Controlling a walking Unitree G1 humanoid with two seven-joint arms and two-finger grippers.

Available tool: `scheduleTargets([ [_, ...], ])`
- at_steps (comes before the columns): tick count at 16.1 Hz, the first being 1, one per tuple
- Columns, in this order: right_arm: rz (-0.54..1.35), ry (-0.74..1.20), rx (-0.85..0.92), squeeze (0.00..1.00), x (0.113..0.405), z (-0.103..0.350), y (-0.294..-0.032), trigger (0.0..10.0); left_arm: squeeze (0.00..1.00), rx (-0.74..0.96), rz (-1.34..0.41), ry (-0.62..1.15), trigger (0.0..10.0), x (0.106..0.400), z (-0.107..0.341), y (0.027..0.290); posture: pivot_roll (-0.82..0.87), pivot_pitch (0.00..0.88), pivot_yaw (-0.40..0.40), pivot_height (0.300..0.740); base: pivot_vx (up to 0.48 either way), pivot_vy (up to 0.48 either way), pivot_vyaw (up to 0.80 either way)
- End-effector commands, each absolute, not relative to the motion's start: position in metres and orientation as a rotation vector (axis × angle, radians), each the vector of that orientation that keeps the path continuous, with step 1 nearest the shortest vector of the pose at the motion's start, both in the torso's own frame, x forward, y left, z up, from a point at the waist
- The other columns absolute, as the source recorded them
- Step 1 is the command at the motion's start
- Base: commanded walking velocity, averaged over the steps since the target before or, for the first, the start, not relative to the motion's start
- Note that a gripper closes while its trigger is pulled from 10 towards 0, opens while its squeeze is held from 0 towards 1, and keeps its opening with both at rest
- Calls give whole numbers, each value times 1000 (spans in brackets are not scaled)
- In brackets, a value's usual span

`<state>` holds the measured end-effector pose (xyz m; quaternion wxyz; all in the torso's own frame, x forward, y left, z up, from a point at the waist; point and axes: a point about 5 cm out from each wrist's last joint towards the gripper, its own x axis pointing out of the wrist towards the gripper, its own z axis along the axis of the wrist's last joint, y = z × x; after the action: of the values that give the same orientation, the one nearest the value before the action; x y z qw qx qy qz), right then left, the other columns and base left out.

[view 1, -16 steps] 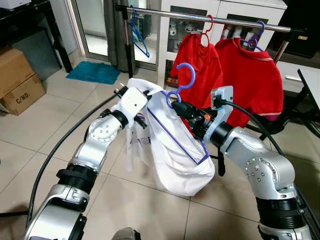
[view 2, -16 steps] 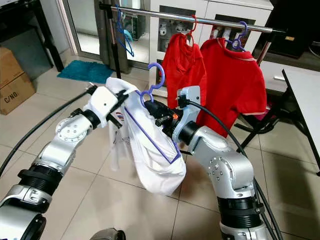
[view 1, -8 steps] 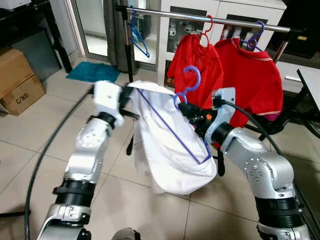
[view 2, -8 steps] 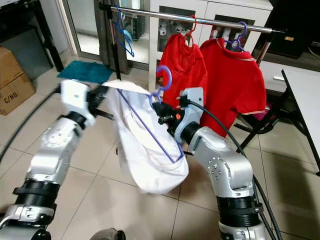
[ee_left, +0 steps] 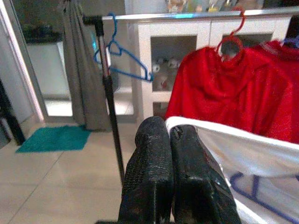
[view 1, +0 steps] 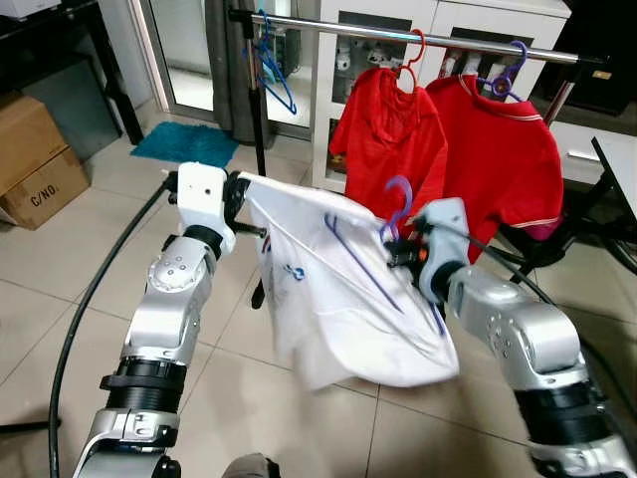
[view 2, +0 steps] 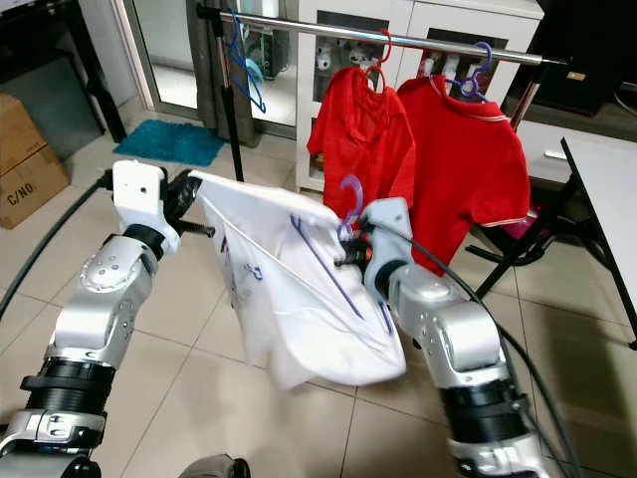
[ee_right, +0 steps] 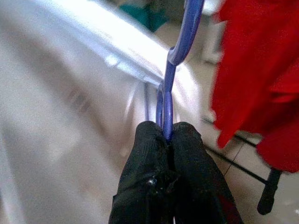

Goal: Hang hanger

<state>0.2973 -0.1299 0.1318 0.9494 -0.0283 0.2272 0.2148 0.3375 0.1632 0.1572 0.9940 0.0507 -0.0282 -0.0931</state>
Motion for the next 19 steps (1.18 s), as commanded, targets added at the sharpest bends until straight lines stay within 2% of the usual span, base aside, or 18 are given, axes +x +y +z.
scheduleTargets([
  [1, 489, 522, -113, 0, 288, 125, -130, 10000, 0, 123, -139, -58, 0, 339, 160, 170, -26, 0, 3, 740, 0, 0, 0],
  [7, 633, 402, 9, 0, 284, 161, -125, 10000, 0, 225, -184, 9, 0, 340, 147, 161, -37, 0, 7, 740, 0, 0, 0],
  [9, 623, 381, 128, 0, 287, 167, -124, 10000, 0, 244, -231, 7, 0, 339, 146, 155, -39, 0, 8, 740, 0, 0, 0],
  [10, 580, 424, -17, 0, 289, 158, -129, 10000, 0, 255, -250, 1, 0, 339, 147, 151, -38, 0, 7, 740, 0, 0, 0],
  [11, 620, 434, 15, 0, 286, 155, -126, 10000, 0, 259, -270, -7, 0, 339, 148, 148, -35, 0, 6, 740, 0, 0, 0],
  [12, 644, 409, 136, 0, 285, 160, -121, 10000, 0, 263, -285, -17, 0, 338, 149, 145, -35, 0, 6, 740, 0, 0, 0],
  [14, 504, 435, 15, 0, 294, 150, -130, 10000, 0, 262, -305, -23, 0, 338, 149, 141, -36, 0, 8, 740, 0, 0, 0],
  [16, 412, 354, 156, 0, 306, 159, -130, 10000, 0, 286, -351, -23, 0, 337, 147, 134, -35, 0, 8, 740, 0, 0, 0],
  [19, 240, 314, 243, 0, 321, 163, -139, 10000, 0, 301, -460, -7, 0, 330, 141, 119, -25, 0, 4, 740, 0, 0, 0],
])
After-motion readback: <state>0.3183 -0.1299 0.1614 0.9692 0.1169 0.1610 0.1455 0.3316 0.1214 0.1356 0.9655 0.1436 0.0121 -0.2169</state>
